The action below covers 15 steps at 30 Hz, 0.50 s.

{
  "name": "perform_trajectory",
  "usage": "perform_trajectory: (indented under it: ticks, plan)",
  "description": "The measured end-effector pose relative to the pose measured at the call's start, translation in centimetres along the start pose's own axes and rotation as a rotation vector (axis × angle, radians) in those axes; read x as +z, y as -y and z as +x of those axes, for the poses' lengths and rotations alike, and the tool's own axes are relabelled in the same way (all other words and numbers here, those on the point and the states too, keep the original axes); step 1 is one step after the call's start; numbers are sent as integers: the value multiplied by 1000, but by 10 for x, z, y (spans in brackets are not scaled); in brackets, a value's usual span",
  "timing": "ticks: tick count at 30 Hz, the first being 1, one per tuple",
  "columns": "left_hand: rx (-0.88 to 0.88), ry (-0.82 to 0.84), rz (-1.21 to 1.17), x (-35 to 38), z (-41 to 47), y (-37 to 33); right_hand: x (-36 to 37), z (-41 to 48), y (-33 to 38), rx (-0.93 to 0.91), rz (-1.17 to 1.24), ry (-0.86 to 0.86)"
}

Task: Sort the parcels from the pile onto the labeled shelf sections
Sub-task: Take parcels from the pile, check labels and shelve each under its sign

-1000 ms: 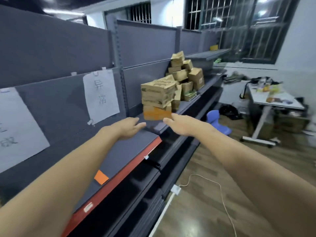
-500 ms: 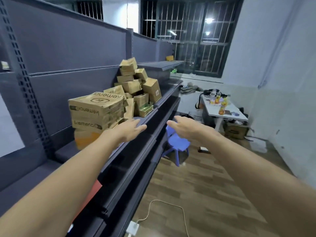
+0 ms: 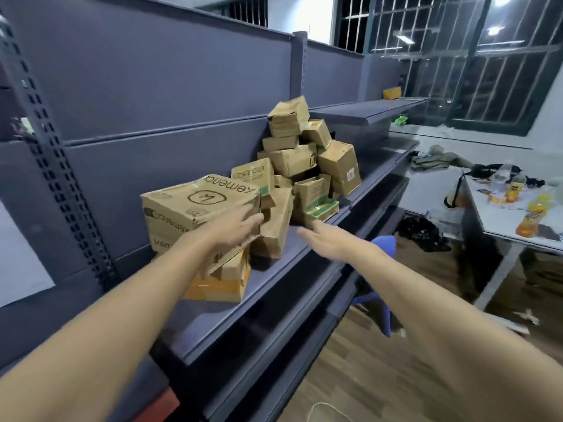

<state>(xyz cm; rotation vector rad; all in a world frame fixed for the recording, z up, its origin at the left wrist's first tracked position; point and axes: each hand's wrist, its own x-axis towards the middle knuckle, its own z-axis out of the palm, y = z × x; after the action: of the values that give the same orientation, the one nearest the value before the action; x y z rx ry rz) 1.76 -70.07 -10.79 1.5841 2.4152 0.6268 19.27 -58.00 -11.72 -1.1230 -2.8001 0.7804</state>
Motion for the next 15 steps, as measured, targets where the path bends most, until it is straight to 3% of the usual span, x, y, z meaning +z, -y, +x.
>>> perform_trajectory:
  ticks: [8, 12, 15]
  plan:
    - [-456, -314, -158, -38, 45, 56, -20, 185, 47, -499, 182, 32]
    - [-685, -465, -416, -28, 42, 72, -16, 247, 69, -511, 330, 110]
    - [-746, -493, -598, -15, 44, 82, -4, 270, 75, -439, 454, 230]
